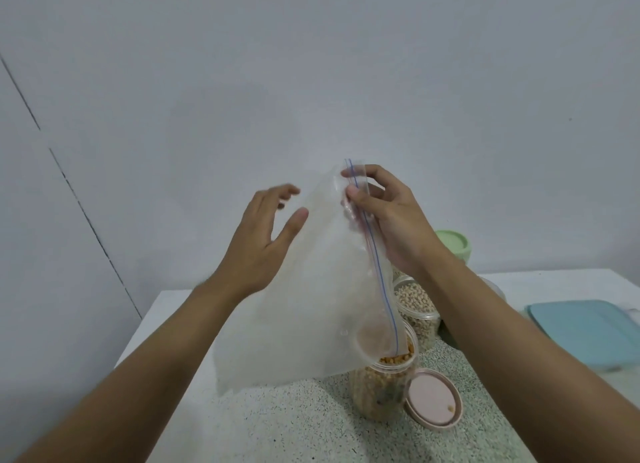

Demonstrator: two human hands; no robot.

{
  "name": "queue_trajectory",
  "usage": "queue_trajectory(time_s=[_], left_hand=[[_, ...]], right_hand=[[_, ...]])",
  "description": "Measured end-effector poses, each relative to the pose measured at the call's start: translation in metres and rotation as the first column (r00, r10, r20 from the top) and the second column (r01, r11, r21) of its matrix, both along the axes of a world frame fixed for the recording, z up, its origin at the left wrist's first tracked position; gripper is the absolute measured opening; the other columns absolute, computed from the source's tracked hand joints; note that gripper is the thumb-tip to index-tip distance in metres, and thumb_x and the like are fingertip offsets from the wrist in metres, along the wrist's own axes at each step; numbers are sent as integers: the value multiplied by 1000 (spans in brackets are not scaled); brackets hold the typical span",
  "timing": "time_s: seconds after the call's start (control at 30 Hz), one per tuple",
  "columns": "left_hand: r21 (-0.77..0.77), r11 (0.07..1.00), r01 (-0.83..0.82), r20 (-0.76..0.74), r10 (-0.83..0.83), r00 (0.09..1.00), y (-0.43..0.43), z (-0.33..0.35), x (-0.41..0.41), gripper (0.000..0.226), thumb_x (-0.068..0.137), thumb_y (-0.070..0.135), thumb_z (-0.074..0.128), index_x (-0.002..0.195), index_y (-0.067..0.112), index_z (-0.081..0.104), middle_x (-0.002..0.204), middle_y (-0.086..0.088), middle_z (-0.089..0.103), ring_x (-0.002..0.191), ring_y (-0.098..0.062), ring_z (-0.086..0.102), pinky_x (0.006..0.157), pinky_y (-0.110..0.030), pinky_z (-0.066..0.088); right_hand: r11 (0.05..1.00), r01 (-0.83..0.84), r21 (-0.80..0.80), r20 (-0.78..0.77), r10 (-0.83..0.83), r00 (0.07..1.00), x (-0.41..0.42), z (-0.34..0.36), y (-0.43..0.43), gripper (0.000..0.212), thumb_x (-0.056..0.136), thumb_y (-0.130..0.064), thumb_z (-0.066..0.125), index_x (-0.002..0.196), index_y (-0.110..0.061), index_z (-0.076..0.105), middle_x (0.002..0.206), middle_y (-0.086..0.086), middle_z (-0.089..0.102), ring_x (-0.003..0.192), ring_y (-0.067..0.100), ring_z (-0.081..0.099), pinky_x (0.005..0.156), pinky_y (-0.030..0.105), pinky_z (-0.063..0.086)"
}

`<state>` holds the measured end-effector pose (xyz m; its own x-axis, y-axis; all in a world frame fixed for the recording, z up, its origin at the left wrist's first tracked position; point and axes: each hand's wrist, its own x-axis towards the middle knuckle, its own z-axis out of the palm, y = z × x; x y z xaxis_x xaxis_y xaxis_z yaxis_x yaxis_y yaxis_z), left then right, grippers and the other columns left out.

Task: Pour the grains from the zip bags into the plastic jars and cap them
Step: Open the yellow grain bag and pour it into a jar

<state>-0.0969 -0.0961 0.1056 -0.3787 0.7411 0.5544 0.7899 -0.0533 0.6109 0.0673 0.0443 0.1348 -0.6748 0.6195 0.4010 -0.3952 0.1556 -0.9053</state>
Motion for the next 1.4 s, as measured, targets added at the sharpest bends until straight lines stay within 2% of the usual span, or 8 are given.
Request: queue_trajectory(time_s=[0.1,0.23,0.4,0.6,0.8,0.97,1.2,1.4], left_hand=[[-38,998,48,68,-45,997,10,30,8,43,102,62,39,138,41,46,133,17,55,127,-2,50,106,-34,42],[-114,983,143,103,-131,986,8,60,18,59,97,68,44,96,13,65,90,-14,62,82,-22,58,82,-48,47],[24,988,154,178,-156,972,-2,83,45,43,95,44,67,81,4,63,77,-33,50,68,-24,44,70,-34,36],[186,982,1,209,-41,977,2,89,72,37,97,40,67,84,6,62,64,-19,38,55,-19,34,50,-21,34],[158,983,-92,231,53,971,2,76,92,32,98,42,63,85,13,64,56,-11,56,43,-22,52,59,-28,44],[-49,999,17,341,1,940,6,60,113,48,96,51,59,88,3,58,57,-7,56,52,-23,55,73,-32,43],[-95,980,174,530,-98,842,32,50,111,56,88,55,71,106,2,65,89,-11,56,81,-28,50,80,-44,43],[-74,963,261,546,-180,818,69,36,125,22,102,44,53,105,24,44,70,-3,41,57,-16,35,57,-30,29]], right_hand=[[996,-55,74,35,53,998,5,6,-10,13,99,-16,65,112,-15,68,83,8,67,77,21,55,70,28,47],[988,-89,123,30,86,996,20,20,-16,15,98,-18,67,111,-12,67,84,11,67,72,18,56,68,29,47],[955,-198,218,92,182,979,48,25,-9,34,88,-20,76,111,-17,50,98,19,67,76,26,63,66,39,49],[925,-340,172,381,255,889,91,-1,23,74,78,-6,84,130,-33,39,91,7,72,79,24,69,80,36,59],[939,-301,169,473,191,860,128,-23,63,26,89,-18,76,105,1,67,101,17,69,89,23,67,85,39,55],[954,-174,243,485,36,874,140,-42,77,27,101,-35,61,101,-9,70,101,28,70,86,41,65,82,42,49],[982,-31,185,376,-42,926,166,-39,103,25,82,-36,82,98,-18,76,87,17,73,74,19,68,74,34,53],[968,-128,215,596,-26,803,197,-35,148,33,75,-34,87,98,-12,78,95,5,75,86,23,72,79,31,57]])
